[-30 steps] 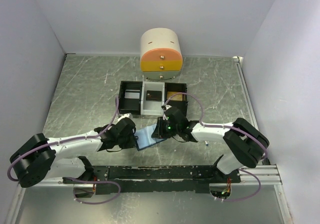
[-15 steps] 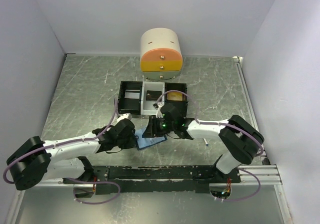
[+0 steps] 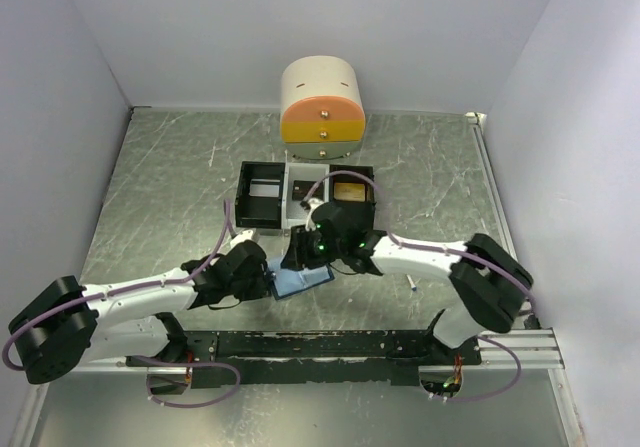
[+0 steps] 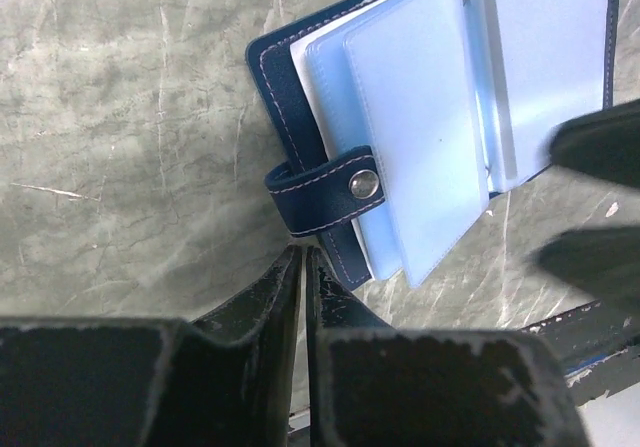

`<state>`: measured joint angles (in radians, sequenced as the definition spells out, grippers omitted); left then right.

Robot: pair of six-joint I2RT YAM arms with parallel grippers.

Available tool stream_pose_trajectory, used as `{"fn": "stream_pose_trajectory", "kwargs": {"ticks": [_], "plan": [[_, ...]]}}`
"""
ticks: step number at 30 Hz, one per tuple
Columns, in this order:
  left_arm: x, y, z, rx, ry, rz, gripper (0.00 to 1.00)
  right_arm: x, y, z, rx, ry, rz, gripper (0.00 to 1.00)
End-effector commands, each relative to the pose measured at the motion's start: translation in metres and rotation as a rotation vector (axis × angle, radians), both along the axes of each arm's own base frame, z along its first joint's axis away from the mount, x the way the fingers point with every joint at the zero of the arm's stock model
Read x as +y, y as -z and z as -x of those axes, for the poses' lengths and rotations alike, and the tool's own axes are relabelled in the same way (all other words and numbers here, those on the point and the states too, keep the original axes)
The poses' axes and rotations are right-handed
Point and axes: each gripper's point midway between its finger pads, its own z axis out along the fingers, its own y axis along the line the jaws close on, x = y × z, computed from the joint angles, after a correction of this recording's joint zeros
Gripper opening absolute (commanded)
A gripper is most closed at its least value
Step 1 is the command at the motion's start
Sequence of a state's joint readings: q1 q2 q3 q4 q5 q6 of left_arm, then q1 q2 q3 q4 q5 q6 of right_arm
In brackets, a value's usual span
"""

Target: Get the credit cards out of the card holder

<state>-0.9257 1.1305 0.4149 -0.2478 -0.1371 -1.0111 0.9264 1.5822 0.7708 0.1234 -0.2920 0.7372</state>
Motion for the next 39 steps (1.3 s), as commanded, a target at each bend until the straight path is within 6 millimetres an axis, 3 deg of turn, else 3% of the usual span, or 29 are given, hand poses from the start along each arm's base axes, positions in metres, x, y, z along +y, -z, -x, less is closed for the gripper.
{"fn": "stream_pose_trajectory", "kwargs": {"ticks": [1,6,12,22,31,39], "plan": [[-0.001,-0.005,-0.005,-0.036,-0.017,0.016,0.18,-0.05,-0.019,-0.044,-0.166,0.216,0.146,0.42],[-0.005,-0.004,-0.006,-0.035,-0.003,0.021,0.19,-0.09,0.003,-0.054,-0.072,0.285,0.172,0.43],[-0.011,-0.005,-0.007,-0.028,0.01,0.025,0.22,-0.079,0.021,-0.034,0.028,0.198,0.091,0.43],[-0.01,-0.011,-0.009,-0.041,0.005,0.026,0.25,-0.082,0.043,-0.028,0.076,0.199,0.119,0.41],[-0.014,-0.008,-0.007,-0.031,0.019,0.036,0.24,-0.05,0.017,-0.018,0.123,0.129,-0.084,0.39],[-0.014,-0.008,-0.007,-0.032,0.017,0.038,0.25,-0.034,0.002,-0.015,0.115,0.083,-0.123,0.38]]}}
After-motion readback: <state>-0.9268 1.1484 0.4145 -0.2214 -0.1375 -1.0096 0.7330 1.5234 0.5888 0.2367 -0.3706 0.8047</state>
